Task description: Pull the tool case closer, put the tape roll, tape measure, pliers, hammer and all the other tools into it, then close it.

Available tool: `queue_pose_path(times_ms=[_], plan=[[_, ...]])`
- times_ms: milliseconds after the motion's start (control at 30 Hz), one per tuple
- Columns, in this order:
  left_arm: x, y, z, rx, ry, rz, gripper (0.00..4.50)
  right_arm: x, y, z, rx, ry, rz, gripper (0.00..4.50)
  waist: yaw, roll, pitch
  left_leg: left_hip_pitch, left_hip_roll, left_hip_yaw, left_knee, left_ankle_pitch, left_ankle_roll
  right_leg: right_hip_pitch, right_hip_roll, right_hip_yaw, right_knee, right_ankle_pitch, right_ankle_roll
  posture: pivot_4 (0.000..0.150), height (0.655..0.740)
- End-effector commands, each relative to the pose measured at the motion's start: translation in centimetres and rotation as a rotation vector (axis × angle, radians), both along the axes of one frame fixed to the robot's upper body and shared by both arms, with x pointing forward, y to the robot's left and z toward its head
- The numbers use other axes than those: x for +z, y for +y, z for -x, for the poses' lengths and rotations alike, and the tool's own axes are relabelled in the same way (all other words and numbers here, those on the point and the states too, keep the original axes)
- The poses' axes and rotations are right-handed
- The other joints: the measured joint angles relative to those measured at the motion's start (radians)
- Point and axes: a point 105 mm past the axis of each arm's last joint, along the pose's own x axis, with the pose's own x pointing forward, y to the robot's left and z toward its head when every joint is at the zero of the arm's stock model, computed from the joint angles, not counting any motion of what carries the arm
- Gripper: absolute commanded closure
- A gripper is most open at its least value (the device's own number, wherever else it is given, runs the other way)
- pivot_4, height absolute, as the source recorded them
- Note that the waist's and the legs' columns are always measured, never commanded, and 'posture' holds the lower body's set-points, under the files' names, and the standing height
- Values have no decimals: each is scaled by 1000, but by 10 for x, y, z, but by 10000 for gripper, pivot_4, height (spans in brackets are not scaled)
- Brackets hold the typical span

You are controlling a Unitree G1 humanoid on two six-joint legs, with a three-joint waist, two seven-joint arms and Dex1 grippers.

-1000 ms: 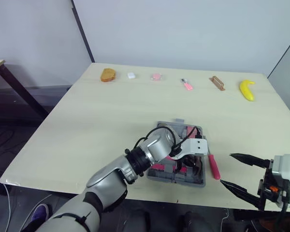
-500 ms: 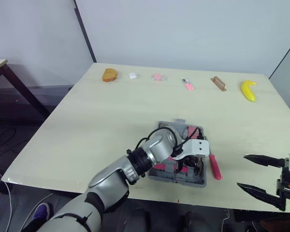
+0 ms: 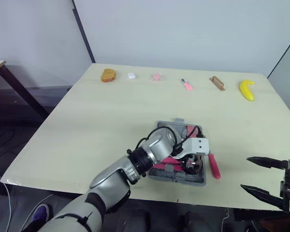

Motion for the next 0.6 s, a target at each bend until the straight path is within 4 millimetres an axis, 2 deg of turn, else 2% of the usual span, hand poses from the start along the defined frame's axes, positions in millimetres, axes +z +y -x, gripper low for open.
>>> queue_pose_path(times_ms=[33,100,200,300,367,467,600], plan=[[43,2,2,-27,37,187,1200,7,2,1,5,-47,9,0,0,0,0,0,0,0,0,0,0,0,0,0,0,0,0,1500,7400],[54,13,5,-56,89,258,1200,6,3,2,5,-47,5,0,0,1,0,0,0,0,0,0,0,0,0,0,0,0,0,1500,7400],[66,33,-3,-35,91,439,1200,4,5,2,5,-48,-4,0,0,2,-1,0,1,0,0,0,0,0,0,0,0,0,0,1500,7400],[61,49,-5,-2,153,468,1200,3,6,2,4,-49,-10,0,2,2,0,0,1,0,0,0,0,0,0,0,0,0,0,1500,7400],[53,59,-5,-20,127,487,1200,3,6,1,4,-50,-12,0,2,2,0,0,1,0,0,0,0,0,0,0,0,0,0,1500,7400],[36,68,-7,13,129,497,8666,3,6,0,5,-52,-15,0,3,2,0,0,1,1,0,0,0,0,0,0,0,0,0,1500,7400],[11,73,-4,25,131,474,28104,5,4,-1,9,-48,-11,0,2,2,0,0,1,1,0,0,0,0,0,0,0,0,0,1500,7400]])
